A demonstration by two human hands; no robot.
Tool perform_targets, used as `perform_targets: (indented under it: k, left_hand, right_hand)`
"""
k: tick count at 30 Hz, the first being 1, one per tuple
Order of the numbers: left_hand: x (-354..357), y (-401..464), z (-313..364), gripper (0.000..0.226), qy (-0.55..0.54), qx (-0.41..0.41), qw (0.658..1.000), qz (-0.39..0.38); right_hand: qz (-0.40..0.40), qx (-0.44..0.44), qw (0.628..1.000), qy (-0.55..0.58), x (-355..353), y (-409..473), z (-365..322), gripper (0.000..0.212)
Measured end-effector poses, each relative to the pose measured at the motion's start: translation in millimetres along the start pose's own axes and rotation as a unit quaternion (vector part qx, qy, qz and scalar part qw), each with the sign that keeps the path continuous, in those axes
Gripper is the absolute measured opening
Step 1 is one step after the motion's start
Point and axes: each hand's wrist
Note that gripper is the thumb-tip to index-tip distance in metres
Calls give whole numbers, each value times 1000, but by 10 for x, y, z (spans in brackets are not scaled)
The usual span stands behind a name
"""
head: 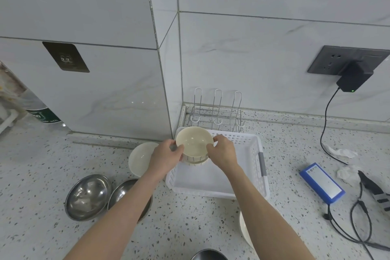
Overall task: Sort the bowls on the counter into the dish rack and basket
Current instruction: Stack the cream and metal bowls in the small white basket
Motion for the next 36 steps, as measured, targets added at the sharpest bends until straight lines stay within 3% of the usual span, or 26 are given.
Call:
perform_targets:
  k: [6,15,27,32,36]
  left_hand:
    - [52,16,-78,37,11,8,1000,-5]
    - [78,-16,-45,24,29,13,999,-36]
    - [84,-27,-60,42,-1,0,997,-72]
    - [-88,-97,-184,31,-58,-30,997,-36]
    - [-347,-168,-454,18,-90,-95,991,38]
  right_hand:
    - [15,2,999,-29,62,15,39,23]
    - [1,10,1000,-25,127,8,107,26]
    - [-14,23,1000,3,185,-11,188,37]
    - [0,34,999,19,119,-119,211,54]
    - [38,49,996,60,-9,-465,213,48]
Point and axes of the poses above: each hand's wrist, its own y-axis towards the middle knuckle, its own x-axis out of the palm, z = x × y, and after that the axes turned 7 degrees about z, right-handed
